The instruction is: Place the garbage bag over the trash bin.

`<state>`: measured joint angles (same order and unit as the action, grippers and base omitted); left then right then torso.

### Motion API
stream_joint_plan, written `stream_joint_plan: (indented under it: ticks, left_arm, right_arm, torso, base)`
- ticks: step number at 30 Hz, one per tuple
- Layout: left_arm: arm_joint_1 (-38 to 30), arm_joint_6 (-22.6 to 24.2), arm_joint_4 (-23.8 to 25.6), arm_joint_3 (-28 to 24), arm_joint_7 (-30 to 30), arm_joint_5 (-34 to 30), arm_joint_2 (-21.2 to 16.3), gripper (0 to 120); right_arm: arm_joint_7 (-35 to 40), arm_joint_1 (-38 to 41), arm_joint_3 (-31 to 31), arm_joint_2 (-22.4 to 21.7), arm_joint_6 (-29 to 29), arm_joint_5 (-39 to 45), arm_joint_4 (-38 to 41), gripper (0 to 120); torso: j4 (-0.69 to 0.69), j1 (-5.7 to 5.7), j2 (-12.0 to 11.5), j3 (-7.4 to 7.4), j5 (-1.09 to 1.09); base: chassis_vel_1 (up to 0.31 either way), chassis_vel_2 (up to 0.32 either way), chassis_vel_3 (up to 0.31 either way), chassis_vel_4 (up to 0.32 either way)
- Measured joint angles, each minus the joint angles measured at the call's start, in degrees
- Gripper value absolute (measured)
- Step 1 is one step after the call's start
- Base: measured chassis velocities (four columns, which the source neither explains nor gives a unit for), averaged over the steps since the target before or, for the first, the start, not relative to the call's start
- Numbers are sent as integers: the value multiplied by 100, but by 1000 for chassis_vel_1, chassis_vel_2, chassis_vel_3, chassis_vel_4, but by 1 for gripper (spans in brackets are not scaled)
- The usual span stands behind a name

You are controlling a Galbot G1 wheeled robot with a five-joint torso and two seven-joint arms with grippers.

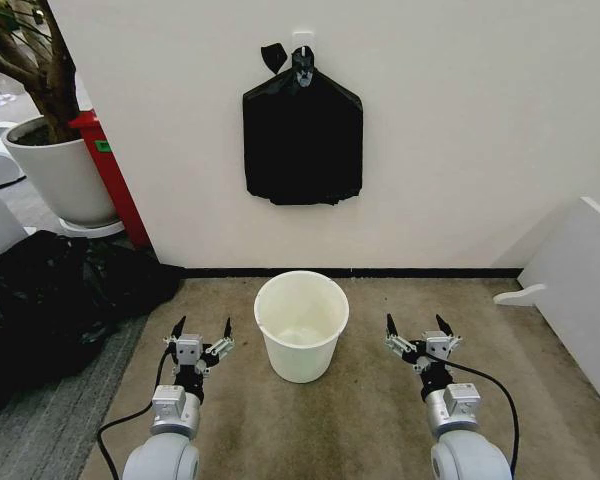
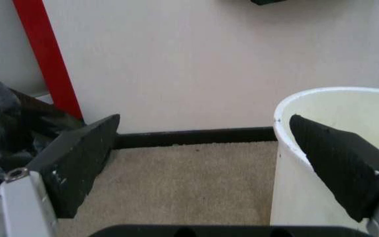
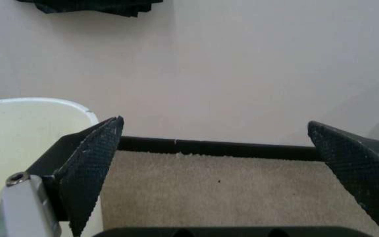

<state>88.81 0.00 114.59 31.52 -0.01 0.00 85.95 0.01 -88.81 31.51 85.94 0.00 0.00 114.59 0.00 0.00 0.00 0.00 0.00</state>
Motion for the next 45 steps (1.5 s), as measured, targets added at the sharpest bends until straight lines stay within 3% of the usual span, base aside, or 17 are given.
stream_joint_plan:
  ticks: [37, 40, 45]
  left_arm:
    - [0, 0, 0, 0, 0, 0, 0, 100]
    - [-9, -19, 26, 0, -13, -79, -19, 100]
    - [-135, -314, 389, 19, -203, -819, -200, 100]
  right_arm:
    - [12, -4, -4, -4, 17, 0, 3, 100]
    - [178, -76, -56, -55, 232, 24, 81, 100]
    - [822, -349, -256, -238, 1080, 148, 382, 100]
  torso:
    - [0, 0, 0, 0, 0]
    - [1, 0, 0, 0, 0]
    - [0, 0, 0, 0, 0]
  base:
    - [0, 0, 0, 0]
    - [0, 0, 0, 0]
    - [0, 0, 0, 0]
